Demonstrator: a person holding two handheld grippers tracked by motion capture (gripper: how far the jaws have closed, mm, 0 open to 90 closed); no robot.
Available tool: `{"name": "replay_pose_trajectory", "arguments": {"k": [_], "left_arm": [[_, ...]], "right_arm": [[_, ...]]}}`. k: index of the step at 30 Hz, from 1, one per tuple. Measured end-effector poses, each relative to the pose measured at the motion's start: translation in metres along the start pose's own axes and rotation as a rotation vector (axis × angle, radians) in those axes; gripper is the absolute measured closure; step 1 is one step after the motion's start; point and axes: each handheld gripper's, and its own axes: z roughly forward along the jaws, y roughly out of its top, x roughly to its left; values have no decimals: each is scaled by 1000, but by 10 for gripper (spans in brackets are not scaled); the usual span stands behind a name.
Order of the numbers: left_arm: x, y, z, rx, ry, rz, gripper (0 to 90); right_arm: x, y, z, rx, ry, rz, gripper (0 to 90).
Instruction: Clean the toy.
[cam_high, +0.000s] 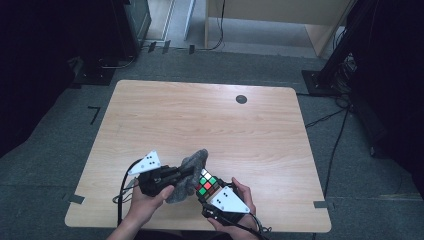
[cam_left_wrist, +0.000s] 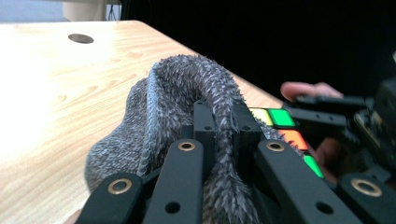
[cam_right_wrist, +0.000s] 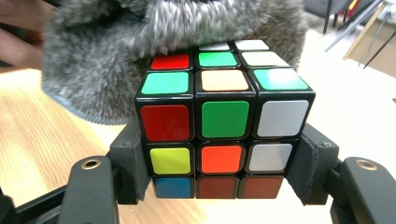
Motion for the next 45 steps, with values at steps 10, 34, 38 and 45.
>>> {"name": "replay_pose_trajectory", "arguments": {"k": [10,34,38,45], "left_arm": [[17,-10,5,-19,-160,-156,850],[14,-4,0,-50,-287,-244,850],[12,-1,-1,-50,-271,-214,847],[18,-8,3,-27,-274,-263,848]], "right_arm": [[-2,7,-12,-92,10,-6,343],[3,5,-11,-92,27,-10,343],[5,5,-7,-70,16,-30,343],[3,10,-14,-102,13,-25,343]]}}
